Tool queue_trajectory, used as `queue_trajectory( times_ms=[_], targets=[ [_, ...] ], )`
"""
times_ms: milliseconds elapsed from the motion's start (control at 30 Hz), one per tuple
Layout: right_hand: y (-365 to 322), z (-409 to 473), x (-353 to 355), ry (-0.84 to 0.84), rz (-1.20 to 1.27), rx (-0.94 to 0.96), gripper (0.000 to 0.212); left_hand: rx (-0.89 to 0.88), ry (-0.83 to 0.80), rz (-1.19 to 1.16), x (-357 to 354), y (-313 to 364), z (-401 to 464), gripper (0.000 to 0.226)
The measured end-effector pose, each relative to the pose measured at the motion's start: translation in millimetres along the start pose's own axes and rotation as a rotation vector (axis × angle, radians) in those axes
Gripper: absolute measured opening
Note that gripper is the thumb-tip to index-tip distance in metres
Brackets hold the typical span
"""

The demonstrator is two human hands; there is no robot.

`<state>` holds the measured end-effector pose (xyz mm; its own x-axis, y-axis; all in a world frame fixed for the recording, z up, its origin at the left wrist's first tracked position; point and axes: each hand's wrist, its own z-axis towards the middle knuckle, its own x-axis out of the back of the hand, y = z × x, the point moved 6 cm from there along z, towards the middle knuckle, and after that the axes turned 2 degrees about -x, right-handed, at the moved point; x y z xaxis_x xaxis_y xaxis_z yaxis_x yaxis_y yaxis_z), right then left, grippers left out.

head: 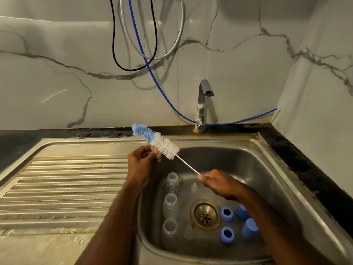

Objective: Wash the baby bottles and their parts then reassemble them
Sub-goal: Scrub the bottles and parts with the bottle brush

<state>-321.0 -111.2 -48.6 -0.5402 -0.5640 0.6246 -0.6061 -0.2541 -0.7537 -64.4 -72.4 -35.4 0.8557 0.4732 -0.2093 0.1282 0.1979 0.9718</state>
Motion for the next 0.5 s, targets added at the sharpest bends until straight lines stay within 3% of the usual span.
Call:
queue_trajectory(
  times_ms=[100,200,267,367,500],
  targets=[
    [-3,1,-3,-0.038,0.017,-0.003,0.048,0.016,-0.024,-0.023,-3,-1,-2,0.015],
    [-9,2,-11,-0.016,-0.059,0.064,0.046,0.015,-0.258,0.184,-28,-10,-12,0.010],
    [-11,3,-10,0.044,-0.093,0.081,0.047,0.006,-0.321,0.182,-39,-11,-16,0.010],
    [-6,5,3,0.138,-0.091,0.069,0.050,0.029,-0.187,0.023,-30,-2,-12,0.009],
    [-4,4,6,0.093,-0.106,0.080,0.049,0.044,-0.047,-0.151,-19,1,-8,0.009]
  ],
)
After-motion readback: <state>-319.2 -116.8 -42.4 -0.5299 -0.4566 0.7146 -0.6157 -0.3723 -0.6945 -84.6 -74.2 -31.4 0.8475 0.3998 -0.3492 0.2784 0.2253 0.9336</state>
